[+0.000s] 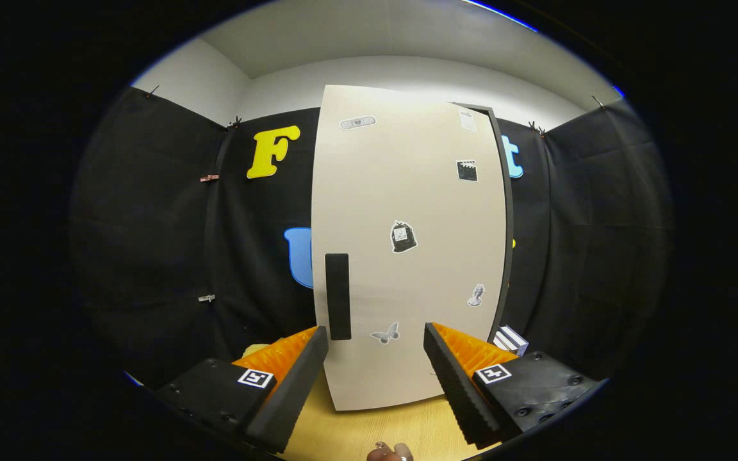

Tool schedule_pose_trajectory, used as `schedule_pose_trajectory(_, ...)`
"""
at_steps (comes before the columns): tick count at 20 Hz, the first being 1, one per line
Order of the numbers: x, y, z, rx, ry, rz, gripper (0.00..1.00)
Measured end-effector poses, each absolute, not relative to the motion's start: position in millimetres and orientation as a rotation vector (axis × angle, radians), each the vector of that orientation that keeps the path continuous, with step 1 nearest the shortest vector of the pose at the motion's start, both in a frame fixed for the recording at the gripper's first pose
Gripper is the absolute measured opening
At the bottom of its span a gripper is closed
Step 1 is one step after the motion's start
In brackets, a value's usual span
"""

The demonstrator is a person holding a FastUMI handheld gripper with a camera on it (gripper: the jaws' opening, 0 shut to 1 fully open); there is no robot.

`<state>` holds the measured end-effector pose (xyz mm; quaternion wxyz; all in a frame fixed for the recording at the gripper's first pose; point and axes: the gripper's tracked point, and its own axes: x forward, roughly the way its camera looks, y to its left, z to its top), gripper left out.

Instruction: Open the shoe cabinet door, grab the shoes and put them into the shoe cabinet, then close the shoe cabinet door.

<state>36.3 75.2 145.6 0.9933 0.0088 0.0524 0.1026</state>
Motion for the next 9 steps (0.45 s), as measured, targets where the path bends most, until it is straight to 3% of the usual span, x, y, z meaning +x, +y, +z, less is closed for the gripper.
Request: schedule_pose_trajectory(9,33.5,76.1,141.9,0.021,0.114,0.184,0.98)
